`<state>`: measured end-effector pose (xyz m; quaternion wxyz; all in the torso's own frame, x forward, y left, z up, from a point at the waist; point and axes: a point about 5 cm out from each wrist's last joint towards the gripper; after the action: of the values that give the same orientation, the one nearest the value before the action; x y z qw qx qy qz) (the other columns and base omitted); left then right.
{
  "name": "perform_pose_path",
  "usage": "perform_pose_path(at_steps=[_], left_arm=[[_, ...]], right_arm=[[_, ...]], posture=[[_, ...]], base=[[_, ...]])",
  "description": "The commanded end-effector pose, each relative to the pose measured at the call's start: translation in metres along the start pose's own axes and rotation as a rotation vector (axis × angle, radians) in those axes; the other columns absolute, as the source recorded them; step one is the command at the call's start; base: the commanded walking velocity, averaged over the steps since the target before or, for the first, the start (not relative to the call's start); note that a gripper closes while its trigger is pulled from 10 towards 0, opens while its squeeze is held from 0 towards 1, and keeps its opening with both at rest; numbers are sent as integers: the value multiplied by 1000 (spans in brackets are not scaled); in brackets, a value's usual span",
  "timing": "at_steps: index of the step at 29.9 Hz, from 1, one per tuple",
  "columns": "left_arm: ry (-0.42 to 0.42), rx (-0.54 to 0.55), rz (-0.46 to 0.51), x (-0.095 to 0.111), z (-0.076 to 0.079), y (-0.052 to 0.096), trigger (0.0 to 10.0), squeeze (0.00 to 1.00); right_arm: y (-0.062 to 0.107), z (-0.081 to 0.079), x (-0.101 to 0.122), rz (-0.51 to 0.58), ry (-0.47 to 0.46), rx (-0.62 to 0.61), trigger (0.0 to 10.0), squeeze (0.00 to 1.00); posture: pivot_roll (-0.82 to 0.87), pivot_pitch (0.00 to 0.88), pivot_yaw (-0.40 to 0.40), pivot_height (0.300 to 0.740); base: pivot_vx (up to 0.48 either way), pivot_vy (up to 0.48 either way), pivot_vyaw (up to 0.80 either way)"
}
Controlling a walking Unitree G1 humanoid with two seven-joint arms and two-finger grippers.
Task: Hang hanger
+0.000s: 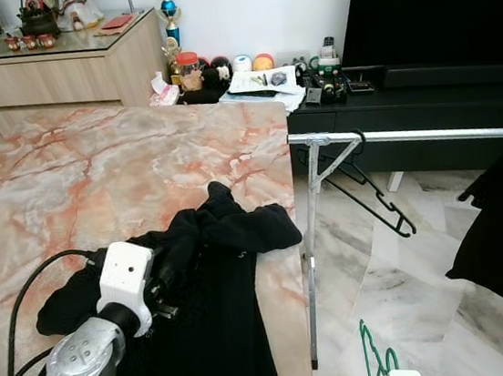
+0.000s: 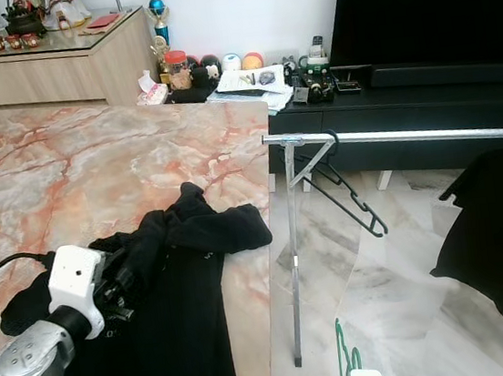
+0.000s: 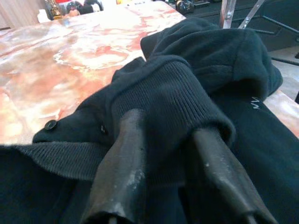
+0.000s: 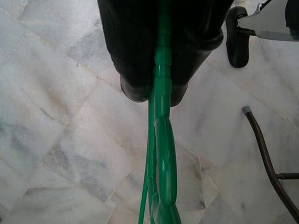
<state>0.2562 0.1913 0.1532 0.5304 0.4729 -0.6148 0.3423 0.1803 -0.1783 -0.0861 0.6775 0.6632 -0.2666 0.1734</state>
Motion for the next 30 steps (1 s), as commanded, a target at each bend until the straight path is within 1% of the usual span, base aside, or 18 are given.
perform_pose_path(at_steps=[1,4,9,10,11,12,13,14,15,16,17,18,19,20,21,23,26,30], left_arm=[[-8,-11,8,5,-2,4,10000,1000],[-23,-33,9,8,-5,14,10000,1000],[-48,-62,-9,8,-9,23,10000,1000],[-41,-40,-14,7,-17,31,10000,1000],[-29,-12,-10,6,-23,35,10000,1000],[-21,7,-6,6,-27,37,10000,1000],[3,68,17,9,-36,40,10000,1000],[3,68,17,9,-36,40,10000,1000],[18,112,44,12,-40,40,10000,1000],[70,197,111,19,-44,37,10000,200],[115,224,152,22,-41,33,10000,0],[115,224,152,22,-41,33,10000,0],[150,221,175,23,-34,29,10000,0],[157,219,179,23,-33,28,10000,0],[158,199,183,24,-27,26,10000,0],[123,174,175,22,-18,23,10000,0],[120,162,184,22,-14,22,10000,0],[130,168,187,22,-13,21,10000,0]], right_arm=[[1,1,-5,-19,-3,0,10000,0],[1,3,-5,-23,-1,-2,10000,0],[1,6,-6,-28,2,-4,10000,0],[1,9,-6,-29,3,-7,10000,0],[2,10,-6,-29,3,-8,10000,0],[2,11,-6,-29,3,-9,10000,0],[2,12,-5,-29,6,-10,10000,0],[2,12,-5,-29,6,-10,10000,0],[2,13,-5,-29,7,-11,10000,0],[2,14,-4,-29,11,-10,10000,0],[1,15,-4,-28,12,-10,10000,0],[1,15,-4,-28,12,-10,10000,0],[1,16,-3,-27,12,-10,10000,0],[1,16,-3,-27,13,-10,10000,0],[1,16,-3,-26,12,-11,10000,0],[1,16,-2,-22,8,-13,10000,0],[1,16,-2,-21,7,-15,10000,0],[1,11,-2,-22,9,-10,10000,0]], posture=[[220,13,-20,740],[223,14,-25,740],[224,14,-29,740],[224,15,-32,740],[225,16,-32,740],[225,16,-32,740],[227,16,-35,740],[227,16,-35,740],[231,17,-39,740],[231,16,-43,740],[225,15,-45,740],[225,15,-45,740],[219,15,-45,740],[219,15,-45,740],[219,15,-45,740],[219,15,-45,740],[209,14,-49,740],[211,14,-48,740]], base=[[0,0,0],[0,0,0],[0,0,0],[0,0,0],[0,0,0],[0,0,0],[0,0,0],[0,0,0],[0,0,0],[0,0,0],[0,0,0],[0,0,0],[0,0,0],[0,0,0],[0,0,0],[0,0,0],[0,-86,0],[0,-480,0]])
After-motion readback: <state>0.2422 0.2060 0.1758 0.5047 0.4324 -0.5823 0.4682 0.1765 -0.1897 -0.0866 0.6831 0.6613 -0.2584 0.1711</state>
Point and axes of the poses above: a point about 5 cm out from each wrist's last joint towards the gripper, its own y axis pointing back from the gripper into the wrist, its own x axis along the axis of the wrist's last joint, z = x × y, and after that the axes turned 2 degrees about -y, right-handed
